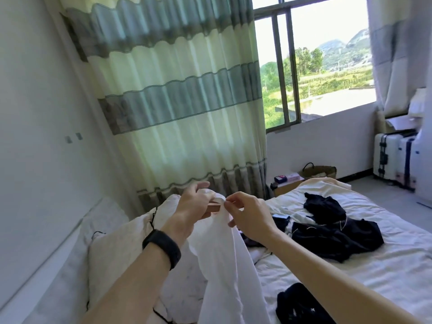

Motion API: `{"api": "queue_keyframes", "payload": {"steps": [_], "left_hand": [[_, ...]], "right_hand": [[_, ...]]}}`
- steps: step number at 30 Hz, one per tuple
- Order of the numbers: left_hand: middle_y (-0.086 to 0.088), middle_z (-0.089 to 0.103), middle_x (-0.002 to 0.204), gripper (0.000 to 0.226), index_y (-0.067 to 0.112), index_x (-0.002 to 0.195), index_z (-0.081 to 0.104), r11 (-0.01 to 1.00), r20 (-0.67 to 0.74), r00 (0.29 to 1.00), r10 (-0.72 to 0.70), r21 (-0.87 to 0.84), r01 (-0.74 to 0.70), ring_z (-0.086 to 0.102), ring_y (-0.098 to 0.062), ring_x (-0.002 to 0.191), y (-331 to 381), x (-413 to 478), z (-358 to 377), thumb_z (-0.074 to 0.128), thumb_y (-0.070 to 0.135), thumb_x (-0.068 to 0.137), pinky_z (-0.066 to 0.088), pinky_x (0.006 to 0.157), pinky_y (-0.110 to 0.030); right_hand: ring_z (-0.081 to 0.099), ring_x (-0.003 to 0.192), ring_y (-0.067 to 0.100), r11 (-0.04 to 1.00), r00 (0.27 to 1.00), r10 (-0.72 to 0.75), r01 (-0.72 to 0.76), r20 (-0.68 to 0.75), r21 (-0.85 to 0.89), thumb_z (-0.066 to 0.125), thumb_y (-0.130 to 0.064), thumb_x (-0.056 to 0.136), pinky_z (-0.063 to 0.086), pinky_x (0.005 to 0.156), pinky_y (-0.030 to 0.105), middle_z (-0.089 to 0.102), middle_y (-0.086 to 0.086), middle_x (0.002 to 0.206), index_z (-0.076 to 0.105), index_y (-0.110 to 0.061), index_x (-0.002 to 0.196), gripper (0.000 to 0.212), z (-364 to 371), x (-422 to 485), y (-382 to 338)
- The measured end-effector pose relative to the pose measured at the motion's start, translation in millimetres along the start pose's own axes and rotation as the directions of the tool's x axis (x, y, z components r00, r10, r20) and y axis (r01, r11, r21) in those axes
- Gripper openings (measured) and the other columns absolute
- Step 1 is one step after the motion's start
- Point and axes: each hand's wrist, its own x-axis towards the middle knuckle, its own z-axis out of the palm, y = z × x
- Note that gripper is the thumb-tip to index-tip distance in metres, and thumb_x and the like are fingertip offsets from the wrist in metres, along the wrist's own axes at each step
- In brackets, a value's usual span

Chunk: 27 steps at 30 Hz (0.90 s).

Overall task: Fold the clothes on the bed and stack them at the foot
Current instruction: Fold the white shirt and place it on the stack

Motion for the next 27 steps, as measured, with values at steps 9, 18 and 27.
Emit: {"api": "queue_keyframes", "payload": {"steps": [9,18,27], "left_hand": [[0.01,0.077,0.083,0.015,0.028,0.089,0.075,0.931,0.16,0.978,0.135,0.317,-0.18,0.074,-0.007,0.082,2.7,13.4,-47.9,0.068,0.015,0.094,0.055,0.068,-0.02],[0.03,0.069,0.069,0.028,0.032,0.074,0.069,0.67,-0.032,0.894,0.447,0.674,-0.311,0.067,0.001,0.066,23.2,17.3,-96.6,0.061,0.046,0.097,0.057,0.065,-0.03],[0.018,0.07,0.072,0.038,0.029,0.077,0.069,0.6,-0.205,0.885,0.418,0.793,-0.099,0.063,-0.007,0.07,-3.9,11.6,-181.3,0.053,0.057,0.097,0.045,0.058,-0.024]], "right_hand": [[0.066,0.086,0.01,0.982,0.979,-0.051,0.085,0.199,-0.17,0.071,-0.05,0.087,0.054,0.082,0.029,0.07,-0.014,0.093,0.07,-0.029,0.109,0.031,14.1,34.8,-33.3],[0.052,0.07,0.024,0.759,0.958,-0.22,0.286,0.184,-0.585,0.047,-0.032,0.096,0.032,0.052,0.03,0.055,-0.008,0.074,0.053,-0.024,0.089,0.013,30.2,39.6,-30.6],[0.056,0.07,0.002,0.817,0.956,-0.231,0.292,0.18,-0.497,0.054,-0.036,0.096,0.044,0.059,0.025,0.061,-0.024,0.072,0.061,-0.048,0.08,0.021,-31.0,58.1,-31.3]]}}
